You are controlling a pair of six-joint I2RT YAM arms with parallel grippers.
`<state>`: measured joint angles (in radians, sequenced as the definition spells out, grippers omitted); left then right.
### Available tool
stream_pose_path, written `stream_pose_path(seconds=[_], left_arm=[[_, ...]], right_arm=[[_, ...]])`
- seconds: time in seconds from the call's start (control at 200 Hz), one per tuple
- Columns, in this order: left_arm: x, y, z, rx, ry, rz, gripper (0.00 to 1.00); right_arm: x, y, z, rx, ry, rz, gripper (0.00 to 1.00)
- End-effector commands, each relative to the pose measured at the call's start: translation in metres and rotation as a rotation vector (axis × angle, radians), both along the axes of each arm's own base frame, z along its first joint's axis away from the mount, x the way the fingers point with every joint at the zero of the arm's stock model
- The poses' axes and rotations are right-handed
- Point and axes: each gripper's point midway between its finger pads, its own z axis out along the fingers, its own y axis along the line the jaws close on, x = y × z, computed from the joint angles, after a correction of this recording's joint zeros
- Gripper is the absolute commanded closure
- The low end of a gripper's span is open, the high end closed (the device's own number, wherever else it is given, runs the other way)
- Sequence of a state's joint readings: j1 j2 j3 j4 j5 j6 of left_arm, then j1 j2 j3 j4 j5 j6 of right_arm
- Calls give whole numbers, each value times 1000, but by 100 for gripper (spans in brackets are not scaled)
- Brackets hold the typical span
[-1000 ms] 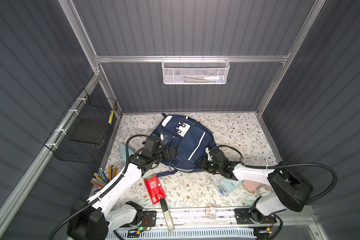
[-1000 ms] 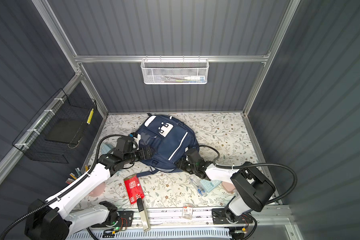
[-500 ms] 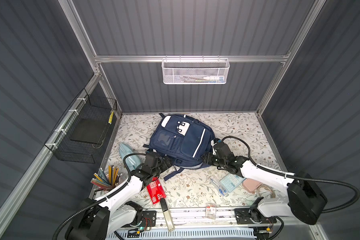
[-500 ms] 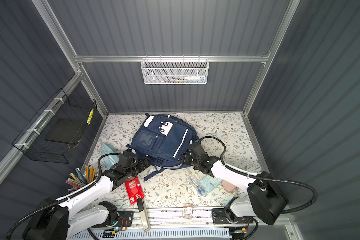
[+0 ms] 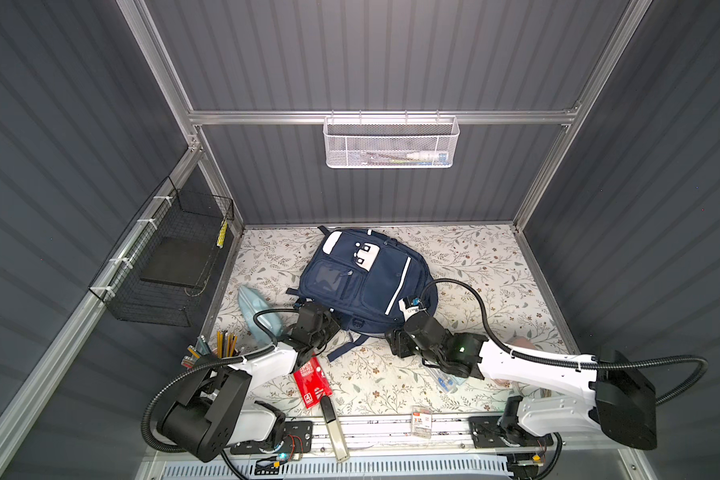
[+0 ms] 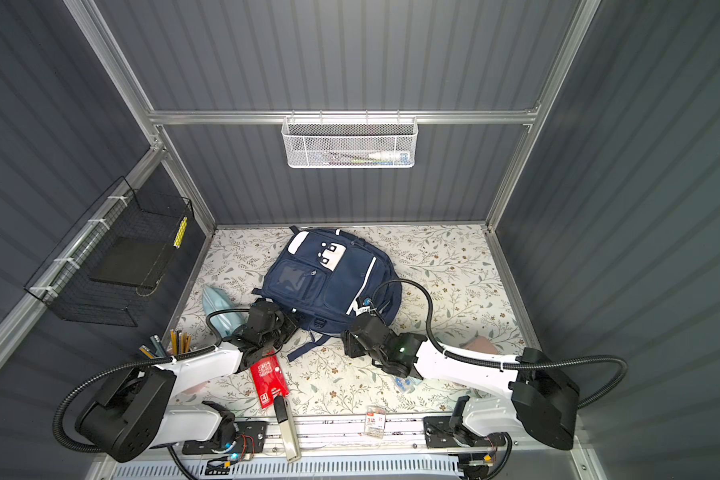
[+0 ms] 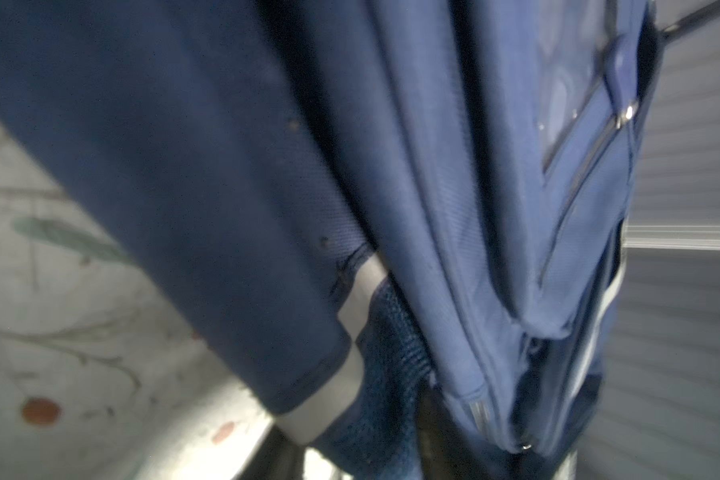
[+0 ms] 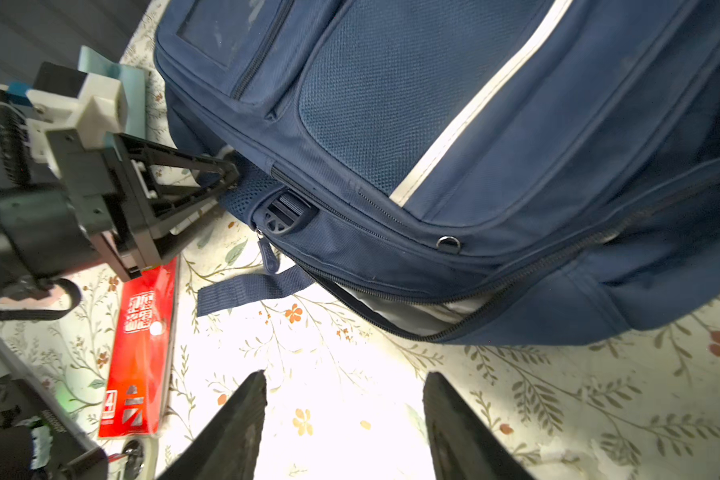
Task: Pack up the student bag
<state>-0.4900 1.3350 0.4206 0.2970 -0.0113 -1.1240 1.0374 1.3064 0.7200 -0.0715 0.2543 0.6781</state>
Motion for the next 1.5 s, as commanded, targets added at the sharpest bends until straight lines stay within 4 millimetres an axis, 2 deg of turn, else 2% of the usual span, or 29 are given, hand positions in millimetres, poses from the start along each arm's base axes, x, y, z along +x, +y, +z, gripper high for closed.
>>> stream_pose_path(seconds=[0.0,0.08,0.28,0.38,0.42,0.545,0.615,0.69,0.8,0.971,1.086,1.251,1.351,1.446,1.496], left_arm=[[11,-10,21,-38,-58,-12,99],[12,-15,33,-70,-70,-23,100],[11,-22,76,-114,-131,-46,100],[10,-22,85,-116,-142,-51,100],[7,-23,82,-120,-132,-53,100],[2,-34,77,-161,-114,-70,100],[2,-34,80,-154,-124,-63,100],[1,-32,82,-146,-127,-59,100],[1,-33,84,-140,-129,-67,100],[-3,-30,83,-135,-129,-58,100],[-4,-29,79,-122,-122,-63,100],[-10,-30,68,-133,-91,-67,100],[-12,-29,69,-140,-93,-61,100],[-12,-26,72,-125,-101,-57,100],[-13,-23,72,-112,-98,-51,100]], right_arm=[[1,15,4,9,-40,23,38],[-4,32,3,31,-49,75,39],[-12,82,8,57,-68,184,45],[-8,105,7,58,-65,197,48],[-5,110,3,52,-50,172,49],[12,114,-11,34,-30,44,50],[22,113,-21,-57,-37,4,48],[31,109,-35,-153,-41,-30,48],[36,100,-46,-184,-36,-71,48],[43,88,-48,-172,-40,-109,48],[52,100,-40,-159,-89,-75,48],[61,118,-26,-133,-132,-47,62],[62,121,-25,-118,-137,-37,86],[60,118,-27,-125,-129,-26,100],[56,115,-28,-127,-117,-21,100]])
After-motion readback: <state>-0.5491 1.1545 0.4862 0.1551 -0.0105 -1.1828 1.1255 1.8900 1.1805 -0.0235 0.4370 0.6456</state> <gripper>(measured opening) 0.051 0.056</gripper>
